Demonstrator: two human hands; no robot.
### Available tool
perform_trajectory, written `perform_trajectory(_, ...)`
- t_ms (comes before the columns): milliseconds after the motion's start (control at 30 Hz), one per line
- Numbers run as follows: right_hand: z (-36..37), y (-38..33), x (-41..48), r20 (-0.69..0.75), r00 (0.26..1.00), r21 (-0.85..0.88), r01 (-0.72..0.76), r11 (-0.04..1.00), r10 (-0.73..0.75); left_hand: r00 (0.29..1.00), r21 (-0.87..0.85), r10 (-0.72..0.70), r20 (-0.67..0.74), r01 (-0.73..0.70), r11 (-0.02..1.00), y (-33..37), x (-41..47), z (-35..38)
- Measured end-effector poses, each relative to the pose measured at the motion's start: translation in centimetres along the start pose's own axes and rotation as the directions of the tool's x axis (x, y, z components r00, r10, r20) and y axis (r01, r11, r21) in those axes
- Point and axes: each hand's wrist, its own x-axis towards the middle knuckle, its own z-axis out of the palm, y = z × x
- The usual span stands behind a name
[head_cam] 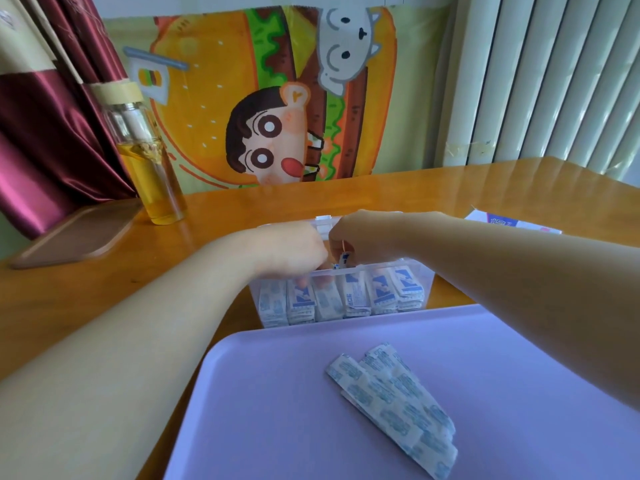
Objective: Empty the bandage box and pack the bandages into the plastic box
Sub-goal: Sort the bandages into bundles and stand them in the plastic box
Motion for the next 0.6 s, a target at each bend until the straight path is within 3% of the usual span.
perform_trajectory(233,-0.7,-0.9,-0.5,-0.025,1.0,-0.077,0.011,0.997,-0.013,0.996,-0.069,-0.068,0.054,0.072,0.995,0.2,-0.6,-0.8)
perform_trajectory(367,-1.7,-0.8,-1.3,-0.124,0.992,0.004,-0.023,1.0,0.023,0.993,-0.273,-0.118,-0.03,0.105,0.956,-0.3,-0.5,-0.9)
perform_trajectory(533,-2.1,-0.2,-2.1,-0.08,0.996,0.152,-0.017,0.988,0.03,0.985,-0.218,-0.163,-0.064,0.146,0.965,-0.1,-0.6,-0.8)
perform_trajectory(600,-2.4,0.0,-2.8,-0.156,0.985,0.234,-0.031,0.972,0.069,0.985,-0.226,-0.16,-0.072,0.14,0.964,0.1,-0.7,-0.8)
